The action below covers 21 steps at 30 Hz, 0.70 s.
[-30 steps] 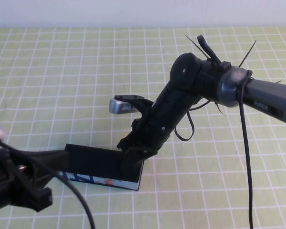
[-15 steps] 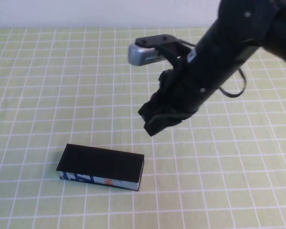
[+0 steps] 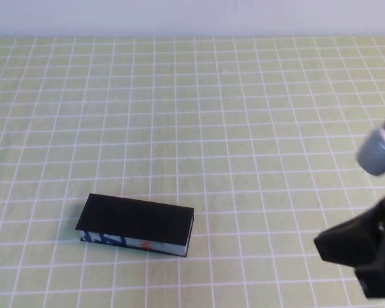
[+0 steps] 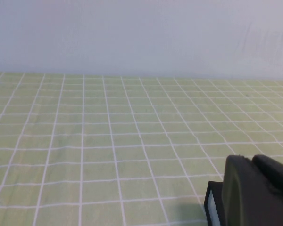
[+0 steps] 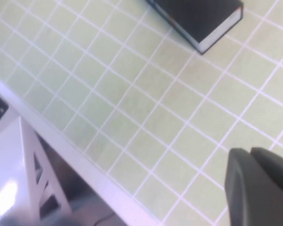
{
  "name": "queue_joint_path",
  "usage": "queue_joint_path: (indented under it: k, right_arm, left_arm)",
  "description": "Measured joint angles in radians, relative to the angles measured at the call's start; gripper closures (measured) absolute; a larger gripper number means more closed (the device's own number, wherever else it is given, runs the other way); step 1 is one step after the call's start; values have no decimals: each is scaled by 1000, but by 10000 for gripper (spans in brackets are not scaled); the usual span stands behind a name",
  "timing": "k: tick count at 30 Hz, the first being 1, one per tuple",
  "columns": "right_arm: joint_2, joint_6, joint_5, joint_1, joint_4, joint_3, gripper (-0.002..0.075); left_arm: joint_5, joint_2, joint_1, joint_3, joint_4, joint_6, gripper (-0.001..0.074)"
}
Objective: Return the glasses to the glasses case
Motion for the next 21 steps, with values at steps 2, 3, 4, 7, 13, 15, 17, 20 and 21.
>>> queue_joint_path:
  k: [2, 3, 4, 7, 13, 15, 17, 20, 21]
  right_arm:
    - [-113, 2, -70, 0, 0, 93, 743]
    - [-160, 2, -100, 0, 0, 140, 743]
    - [-221, 2, -140, 0, 0, 186, 743]
    - [-414, 2, -266, 0, -8, 311, 743]
    - [-753, 3, -383, 0, -8, 495, 743]
    - [-852, 3, -379, 0, -1, 533, 743]
    - [-925, 3, -377, 0, -17, 567, 743]
    - [-980, 3, -377, 0, -35, 599, 743]
    - [-987, 3, -379, 0, -40, 608, 743]
  left_arm:
    - [0, -2, 0, 0, -4, 0, 736]
    - [0, -2, 0, 0, -4, 0, 736]
    - [0, -2, 0, 0, -4, 0, 736]
    - [-1, -2, 0, 0, -6, 0, 736]
    - [-1, -2, 0, 0, -7, 0, 736]
    - [-1, -2, 0, 0, -7, 0, 736]
    - [-1, -2, 0, 0, -7, 0, 736]
    - [-1, -2, 0, 0, -7, 0, 736]
    - [-1, -2, 0, 0, -7, 0, 736]
